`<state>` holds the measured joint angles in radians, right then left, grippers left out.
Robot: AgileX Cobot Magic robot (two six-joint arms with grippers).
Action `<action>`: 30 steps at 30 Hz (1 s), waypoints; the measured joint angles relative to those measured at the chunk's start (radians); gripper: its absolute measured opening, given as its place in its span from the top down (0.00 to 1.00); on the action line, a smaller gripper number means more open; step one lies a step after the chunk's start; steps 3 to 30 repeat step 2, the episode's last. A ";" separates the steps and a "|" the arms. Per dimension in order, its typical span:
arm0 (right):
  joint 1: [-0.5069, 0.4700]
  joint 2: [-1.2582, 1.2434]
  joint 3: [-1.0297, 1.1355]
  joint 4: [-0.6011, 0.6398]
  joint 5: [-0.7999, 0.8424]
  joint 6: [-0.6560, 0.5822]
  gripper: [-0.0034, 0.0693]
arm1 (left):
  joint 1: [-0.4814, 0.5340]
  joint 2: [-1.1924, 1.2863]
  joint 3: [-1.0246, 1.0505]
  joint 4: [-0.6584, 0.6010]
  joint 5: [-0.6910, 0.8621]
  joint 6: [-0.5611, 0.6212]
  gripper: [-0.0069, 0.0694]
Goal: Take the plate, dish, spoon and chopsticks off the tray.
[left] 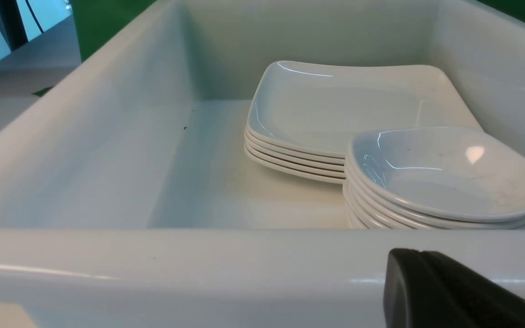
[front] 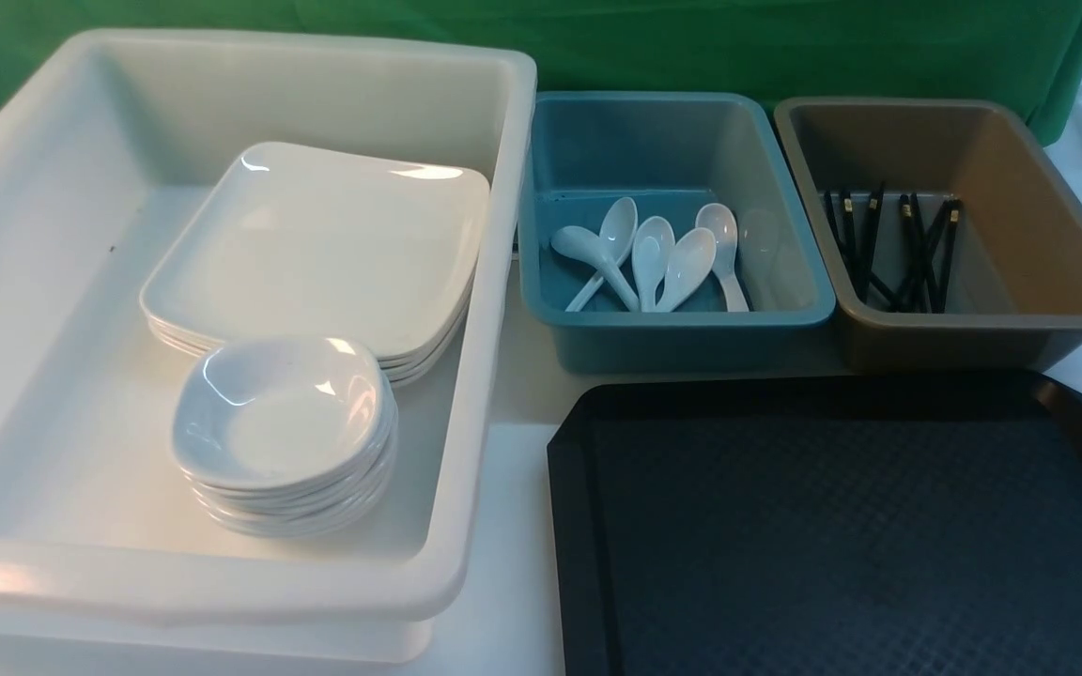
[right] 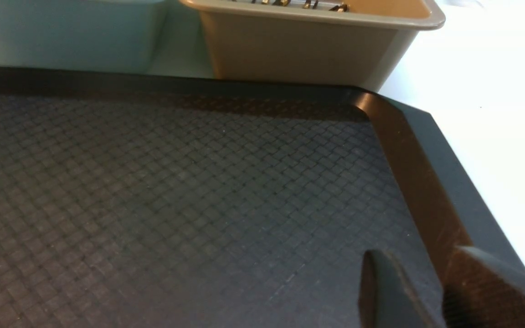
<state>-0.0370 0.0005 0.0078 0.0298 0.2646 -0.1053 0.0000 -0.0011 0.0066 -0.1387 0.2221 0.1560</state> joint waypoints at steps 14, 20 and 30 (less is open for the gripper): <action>0.000 0.000 0.000 0.000 0.000 0.000 0.63 | 0.001 0.000 0.000 0.000 0.000 0.000 0.90; 0.000 0.000 0.000 0.000 0.000 0.000 0.63 | 0.001 0.000 0.000 0.000 0.000 0.000 0.90; 0.000 0.000 0.000 0.000 0.000 0.000 0.63 | 0.001 0.000 0.000 0.000 0.000 0.000 0.90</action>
